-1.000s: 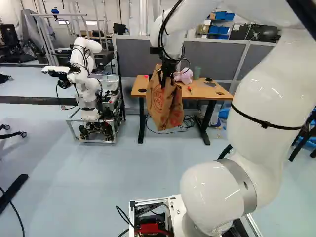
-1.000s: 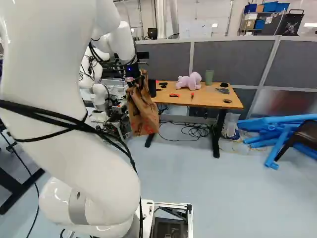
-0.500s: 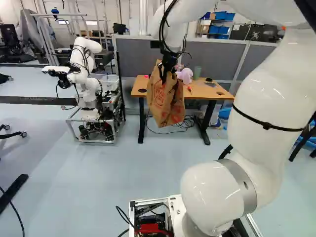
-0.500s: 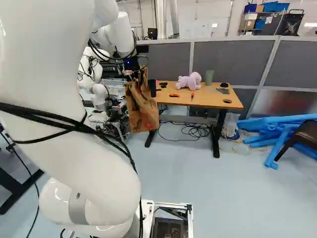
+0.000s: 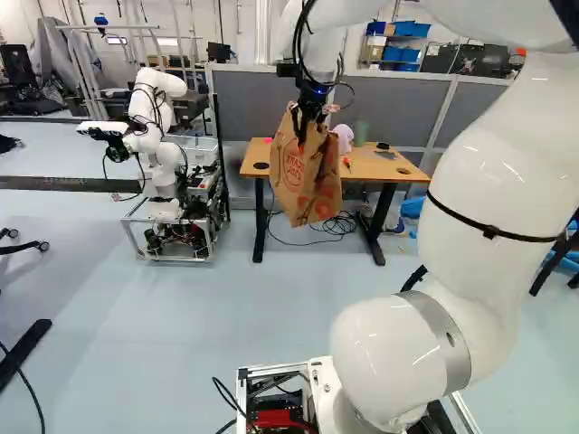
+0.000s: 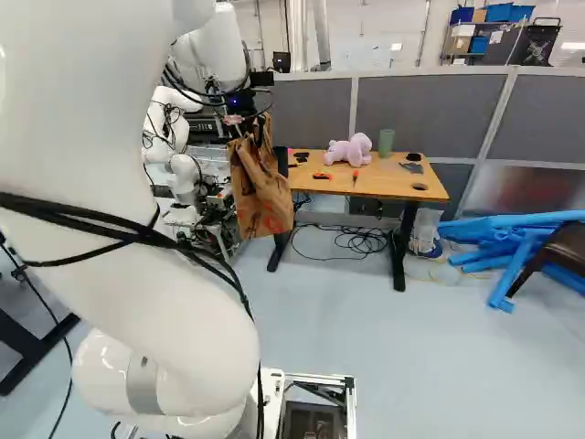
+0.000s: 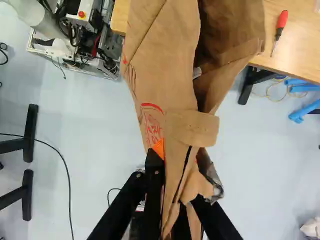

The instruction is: Pick up the bag on the ground and place it on the table

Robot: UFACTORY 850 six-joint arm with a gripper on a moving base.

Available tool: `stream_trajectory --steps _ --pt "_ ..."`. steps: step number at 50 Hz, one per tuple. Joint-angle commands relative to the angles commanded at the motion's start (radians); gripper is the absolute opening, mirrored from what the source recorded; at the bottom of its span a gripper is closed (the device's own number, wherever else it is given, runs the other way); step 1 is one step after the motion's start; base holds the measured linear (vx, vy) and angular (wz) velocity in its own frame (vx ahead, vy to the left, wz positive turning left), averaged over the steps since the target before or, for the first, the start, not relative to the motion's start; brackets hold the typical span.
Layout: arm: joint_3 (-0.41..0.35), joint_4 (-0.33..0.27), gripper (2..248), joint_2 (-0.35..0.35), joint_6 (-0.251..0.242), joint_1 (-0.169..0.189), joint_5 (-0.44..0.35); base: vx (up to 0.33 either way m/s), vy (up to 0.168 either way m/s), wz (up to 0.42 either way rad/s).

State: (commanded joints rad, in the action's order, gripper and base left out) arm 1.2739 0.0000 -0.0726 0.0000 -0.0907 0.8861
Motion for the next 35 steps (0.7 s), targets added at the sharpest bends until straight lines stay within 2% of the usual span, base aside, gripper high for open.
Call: stream_trajectory --steps 35 --pt "0.022 0.000 21 -0.002 0.000 0.001 0.022 0.000 0.000 0.000"
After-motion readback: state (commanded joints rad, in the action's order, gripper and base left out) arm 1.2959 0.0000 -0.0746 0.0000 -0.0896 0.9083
